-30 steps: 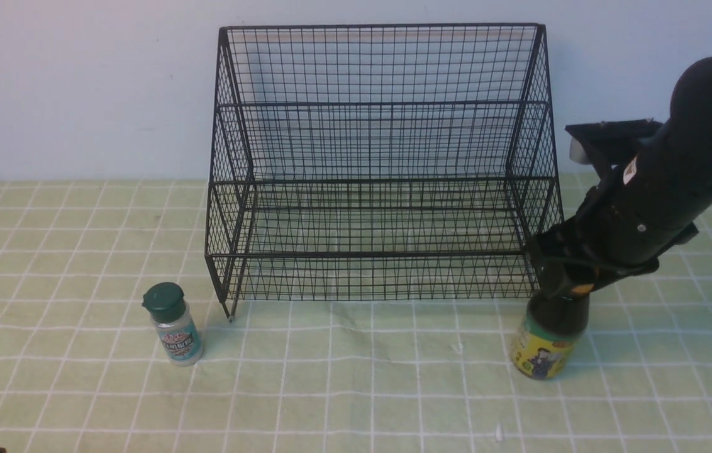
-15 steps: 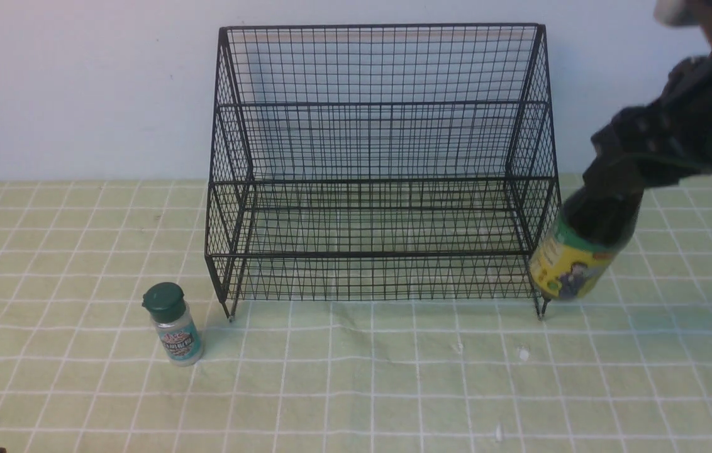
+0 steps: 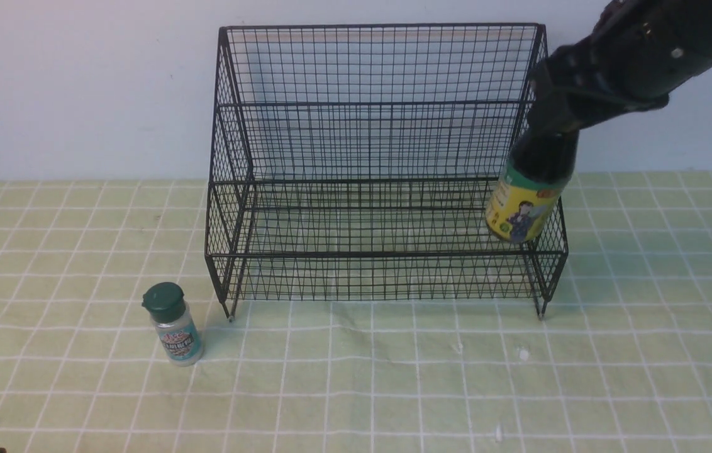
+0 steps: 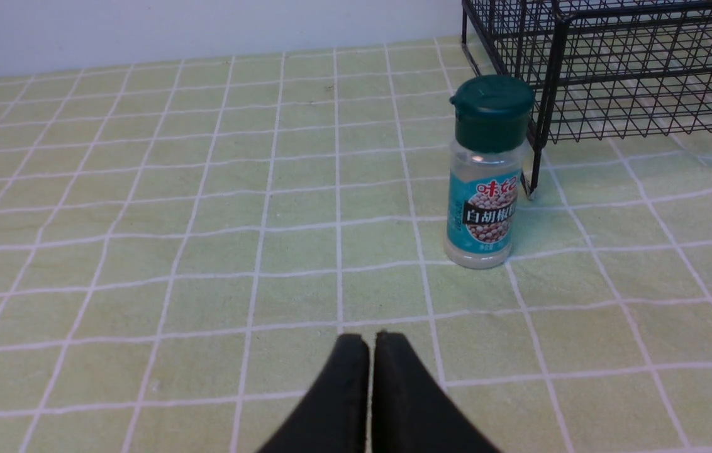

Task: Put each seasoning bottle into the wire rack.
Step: Use the right arm to put the condiment bottle back on the shelf

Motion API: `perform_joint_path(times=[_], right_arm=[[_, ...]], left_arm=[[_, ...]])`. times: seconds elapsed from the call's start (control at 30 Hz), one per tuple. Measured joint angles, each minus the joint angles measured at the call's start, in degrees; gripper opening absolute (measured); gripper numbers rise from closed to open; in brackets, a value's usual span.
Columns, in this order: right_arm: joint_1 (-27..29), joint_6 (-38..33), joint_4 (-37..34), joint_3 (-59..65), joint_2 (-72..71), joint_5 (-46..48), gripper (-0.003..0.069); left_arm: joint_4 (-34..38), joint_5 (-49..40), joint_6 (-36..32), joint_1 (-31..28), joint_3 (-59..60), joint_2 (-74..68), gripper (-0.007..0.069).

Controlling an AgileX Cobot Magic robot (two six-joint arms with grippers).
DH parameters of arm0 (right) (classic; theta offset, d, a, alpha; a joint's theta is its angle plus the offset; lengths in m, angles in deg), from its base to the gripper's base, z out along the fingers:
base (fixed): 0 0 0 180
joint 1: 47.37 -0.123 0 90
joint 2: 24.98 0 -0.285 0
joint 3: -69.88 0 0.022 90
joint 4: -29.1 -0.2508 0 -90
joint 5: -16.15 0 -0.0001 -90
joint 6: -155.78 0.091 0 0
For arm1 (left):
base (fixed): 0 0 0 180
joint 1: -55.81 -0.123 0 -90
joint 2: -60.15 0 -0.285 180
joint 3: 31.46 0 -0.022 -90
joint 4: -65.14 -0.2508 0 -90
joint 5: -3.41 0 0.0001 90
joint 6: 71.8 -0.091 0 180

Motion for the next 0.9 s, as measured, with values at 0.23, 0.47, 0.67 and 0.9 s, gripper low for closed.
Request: perform_joint_path(times=[0.23, 0.47, 0.67, 0.9], right_arm=[[0.0, 0.0, 0.19, -0.06, 6.79, -2.81, 0.0314], [0.0, -0.49, -0.08, -0.7, 11.83, -2.11, 0.0314], [0.0, -0.53, -0.92, -1.46, 12.04, -0.33, 0.0354], [0.0, 1.04, 1.54, -6.76, 8.44, 4.19, 0.0489]], left_arm=[[0.0, 0.0, 0.0, 0.0, 0.0, 0.0, -0.0006], [0.0, 0.0, 0.0, 0.0, 0.0, 0.0, -0.0006], [0.0, 0.0, 0.0, 0.0, 0.0, 0.0, -0.0006], [0.0, 0.0, 0.0, 0.0, 0.0, 0.0, -0.0006]])
